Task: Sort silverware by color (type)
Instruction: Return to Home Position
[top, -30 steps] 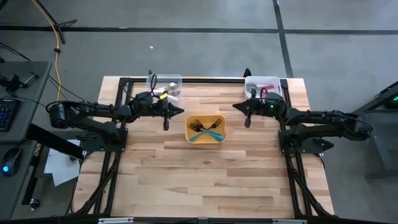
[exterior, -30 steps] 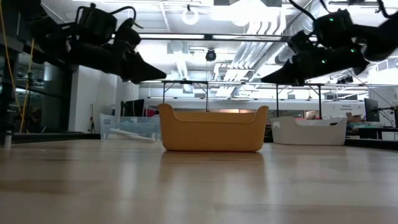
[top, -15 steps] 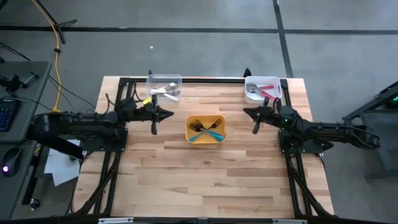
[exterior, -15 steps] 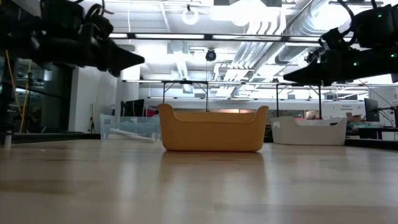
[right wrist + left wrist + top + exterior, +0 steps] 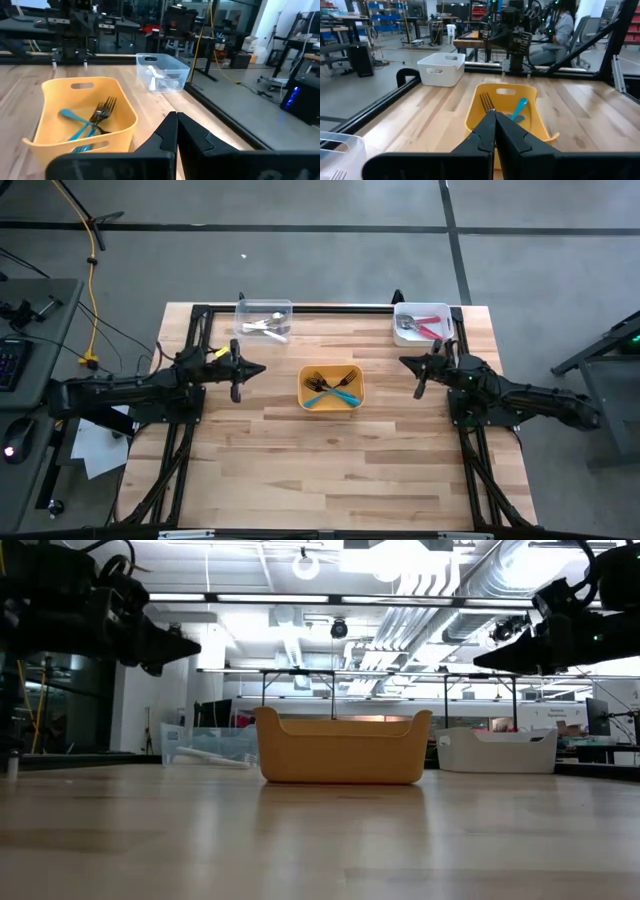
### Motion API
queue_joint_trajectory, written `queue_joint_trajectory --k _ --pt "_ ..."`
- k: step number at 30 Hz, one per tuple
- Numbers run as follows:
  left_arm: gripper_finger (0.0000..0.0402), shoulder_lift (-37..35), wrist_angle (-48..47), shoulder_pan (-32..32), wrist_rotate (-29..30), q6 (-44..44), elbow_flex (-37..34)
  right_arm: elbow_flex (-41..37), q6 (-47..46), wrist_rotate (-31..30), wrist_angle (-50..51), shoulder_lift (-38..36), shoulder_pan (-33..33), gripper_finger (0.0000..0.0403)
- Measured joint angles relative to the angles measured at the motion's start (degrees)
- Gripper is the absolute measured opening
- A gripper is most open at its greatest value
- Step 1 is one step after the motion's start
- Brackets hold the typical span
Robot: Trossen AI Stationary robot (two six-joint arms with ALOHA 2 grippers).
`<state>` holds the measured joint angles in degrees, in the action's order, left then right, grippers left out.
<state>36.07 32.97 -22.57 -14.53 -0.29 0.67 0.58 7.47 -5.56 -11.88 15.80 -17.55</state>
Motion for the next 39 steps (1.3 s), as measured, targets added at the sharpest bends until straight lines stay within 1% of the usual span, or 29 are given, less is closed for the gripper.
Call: queue_joint_trajectory --k 3,6,10,12,15,17,18,23,24,26,29,33,39 --pt "0.0000 -3.55 -3.30 0.49 0.02 0.55 0.07 0.00 0.37 -1.23 1.82 -2.83 0.10 0.0000" --pt "0.0000 -7.17 -7.22 1.34 2.90 0.76 0.02 -0.02 0.39 -1.44 3.22 -5.56 0.10 0.0000" --pt "0.0000 -12.59 -12.76 4.95 10.01 0.50 0.02 -0.02 0.02 0.04 6.69 -9.87 0.10 0.0000" --pt "0.0000 -15.38 -15.78 7.86 13.78 0.32 0.02 -0.02 -0.13 0.21 9.87 -12.54 0.10 0.0000" --pt "0.0000 -19.28 -20.89 12.42 20.91 -0.04 0.02 -0.02 0.59 1.65 10.37 -15.46 -0.16 0.0000" --pt "0.0000 -21.67 -24.07 14.97 25.24 -0.11 0.02 -0.02 1.33 1.83 10.11 -15.82 -0.48 0.0000" --pt "0.0000 -22.93 -24.88 15.98 25.92 -0.34 0.02 -0.02 1.39 1.94 10.42 -15.75 -0.73 0.0000" --pt "0.0000 -29.38 -28.82 18.74 26.10 0.03 0.07 -0.04 0.84 2.57 10.45 -15.53 -2.34 0.0000" --pt "0.0000 -30.68 -30.54 18.78 26.66 0.43 0.07 -0.04 0.88 2.62 10.45 -15.53 -2.70 0.0000" --pt "0.0000 -32.48 -30.51 18.58 26.57 1.08 0.09 -0.04 1.00 2.63 10.45 -15.53 -3.56 0.0000" --pt "0.0000 -35.51 -31.11 18.38 25.10 2.58 0.09 -0.04 0.91 3.35 10.60 -15.74 -4.77 0.0000" --pt "0.0000 -35.74 -31.60 18.38 23.63 2.59 0.17 -0.07 0.01 3.70 10.60 -15.77 -6.40 0.0000" --pt "0.0000 -35.24 -31.32 18.36 24.58 -0.86 0.17 -0.07 -1.18 4.08 10.77 -15.01 -6.95 0.0000"
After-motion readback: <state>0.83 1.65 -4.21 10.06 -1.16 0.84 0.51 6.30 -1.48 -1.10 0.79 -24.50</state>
